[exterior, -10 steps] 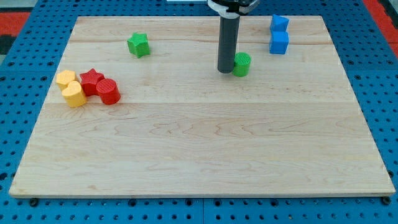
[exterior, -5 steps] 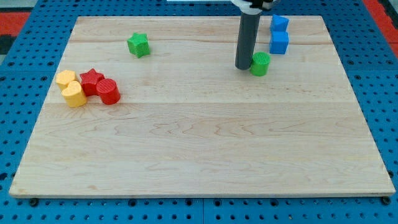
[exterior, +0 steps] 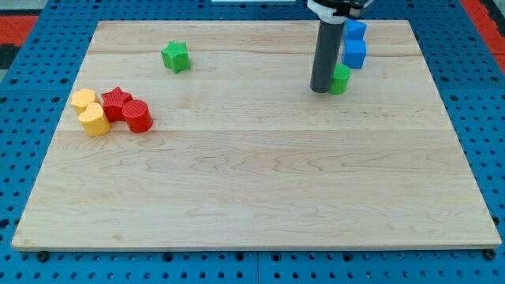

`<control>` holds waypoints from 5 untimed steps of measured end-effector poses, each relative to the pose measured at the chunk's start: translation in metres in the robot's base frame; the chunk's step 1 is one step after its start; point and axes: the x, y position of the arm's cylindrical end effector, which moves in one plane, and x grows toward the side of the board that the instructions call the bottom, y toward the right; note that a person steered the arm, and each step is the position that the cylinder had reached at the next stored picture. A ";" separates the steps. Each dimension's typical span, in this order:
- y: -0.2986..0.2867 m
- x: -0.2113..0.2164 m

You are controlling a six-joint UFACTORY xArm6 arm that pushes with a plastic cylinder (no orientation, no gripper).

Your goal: Push green circle close to blue cube

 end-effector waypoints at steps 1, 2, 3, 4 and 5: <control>0.007 -0.006; 0.012 -0.008; 0.017 -0.008; -0.008 0.003; -0.049 0.003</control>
